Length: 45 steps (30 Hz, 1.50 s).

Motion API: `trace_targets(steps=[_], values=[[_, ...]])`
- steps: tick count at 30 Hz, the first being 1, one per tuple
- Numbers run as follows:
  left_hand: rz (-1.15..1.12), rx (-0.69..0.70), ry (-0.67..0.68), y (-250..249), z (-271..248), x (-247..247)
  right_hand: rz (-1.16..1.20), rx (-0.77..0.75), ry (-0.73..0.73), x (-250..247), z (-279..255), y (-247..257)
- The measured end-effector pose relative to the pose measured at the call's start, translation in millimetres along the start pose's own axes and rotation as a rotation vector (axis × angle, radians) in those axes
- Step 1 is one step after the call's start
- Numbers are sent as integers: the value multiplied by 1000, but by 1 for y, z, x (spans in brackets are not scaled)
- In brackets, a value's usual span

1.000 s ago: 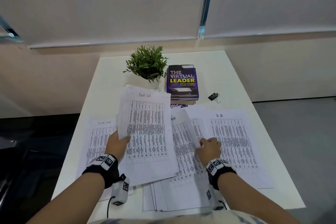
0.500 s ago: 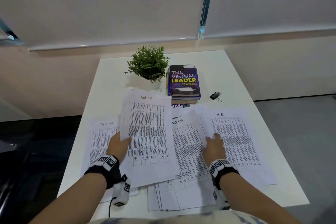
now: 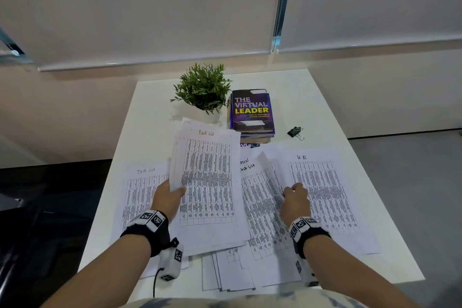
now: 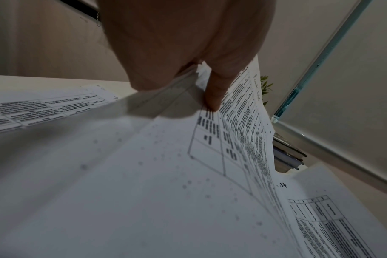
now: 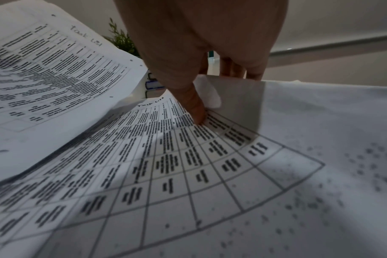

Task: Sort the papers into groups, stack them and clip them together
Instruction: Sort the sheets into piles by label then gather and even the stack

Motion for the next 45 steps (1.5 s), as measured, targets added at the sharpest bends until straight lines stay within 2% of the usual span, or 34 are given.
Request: trace_targets(steps=[5,7,10,13,15,18,22,26,30,38,40,42,45], values=[[10,-8,1,-1,-1,1,14,-15,3,2,-2,2],[3,-14,-2,-2,-2,2,87,11,26,5,0,2],[-3,-17,-9,-3,-4,2,323,119,84,0,6,-2],[-18,-12,-10,-3,-4,4,494,267,74,-13,12,-14],[-25,-23,-14,-2,-4,5,523,328,68,-26,16,-26],[-21,-25,-11,0,-2,7,474,331,89,-53,25,-49],[-16,-46,-24,3,-2,9,615,368,13,-96,35,-87],[-69,-58,-32,-3,-6,17,899,370,-59,-141,34,-95],[-190,-55,25,-26,-20,34,1161,387,60,-145,39,-81],[-338,-46,201,-69,-42,80,1096,319,375,-95,37,-38],[-427,-98,213,-75,-45,82,1064,292,405,-94,33,-29],[-405,-104,208,-78,-50,79,1063,260,403,-97,30,-20],[-297,9,171,-71,-52,73,1024,189,397,-96,28,-2]])
Point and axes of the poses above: each hand's wrist, its own z-axis towards the middle knuckle, its own x-axis out of the palm, y = z × x, the point moved 2 cm from there along z, towards the middle knuckle, and after that the axes turned 8 degrees about -y, right-handed, at the moved point
